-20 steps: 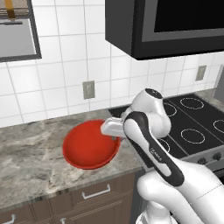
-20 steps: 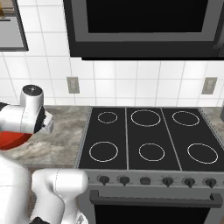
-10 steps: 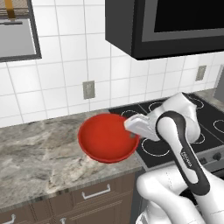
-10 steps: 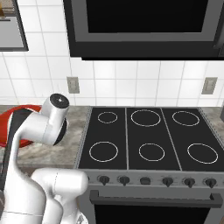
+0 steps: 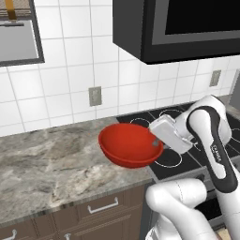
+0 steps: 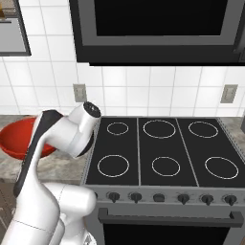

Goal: Pick the cup and bowl from the counter and place them on the counter next to the sink.

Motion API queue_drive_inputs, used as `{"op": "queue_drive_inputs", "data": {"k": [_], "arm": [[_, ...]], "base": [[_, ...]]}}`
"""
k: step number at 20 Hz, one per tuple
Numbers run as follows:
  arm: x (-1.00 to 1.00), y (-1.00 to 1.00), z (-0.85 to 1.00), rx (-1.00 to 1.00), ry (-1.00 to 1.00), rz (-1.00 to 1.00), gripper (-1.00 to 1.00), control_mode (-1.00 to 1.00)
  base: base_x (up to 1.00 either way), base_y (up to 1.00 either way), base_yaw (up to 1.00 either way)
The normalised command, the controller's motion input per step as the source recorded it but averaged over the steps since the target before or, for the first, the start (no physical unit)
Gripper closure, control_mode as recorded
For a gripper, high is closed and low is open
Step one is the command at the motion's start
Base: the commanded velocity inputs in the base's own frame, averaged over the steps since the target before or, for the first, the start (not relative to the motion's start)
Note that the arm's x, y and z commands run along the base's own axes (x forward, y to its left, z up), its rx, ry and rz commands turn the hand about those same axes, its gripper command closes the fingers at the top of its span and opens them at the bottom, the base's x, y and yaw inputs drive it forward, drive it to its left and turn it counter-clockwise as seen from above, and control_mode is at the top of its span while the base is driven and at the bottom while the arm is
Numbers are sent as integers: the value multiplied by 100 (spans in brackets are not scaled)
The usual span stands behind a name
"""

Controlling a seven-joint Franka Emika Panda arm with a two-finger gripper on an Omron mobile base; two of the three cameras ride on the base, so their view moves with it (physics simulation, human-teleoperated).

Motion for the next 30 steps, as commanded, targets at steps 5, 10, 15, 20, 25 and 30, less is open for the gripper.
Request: {"op": "queue_drive_inputs", "data": {"k": [5,10,15,20,25,30], "arm": [[-7,-27,4,4,16,-2,100,-100],[-6,-1,0,0,-2,0,100,-100],[0,0,0,0,0,0,100,-100],[0,0,0,0,0,0,100,-100],[0,0,0,0,0,0,100,100],[0,0,0,0,0,0,100,100]], "base": [[0,0,0],[0,0,0],[0,0,0],[0,0,0],[-1,4,0],[-81,12,0]]}}
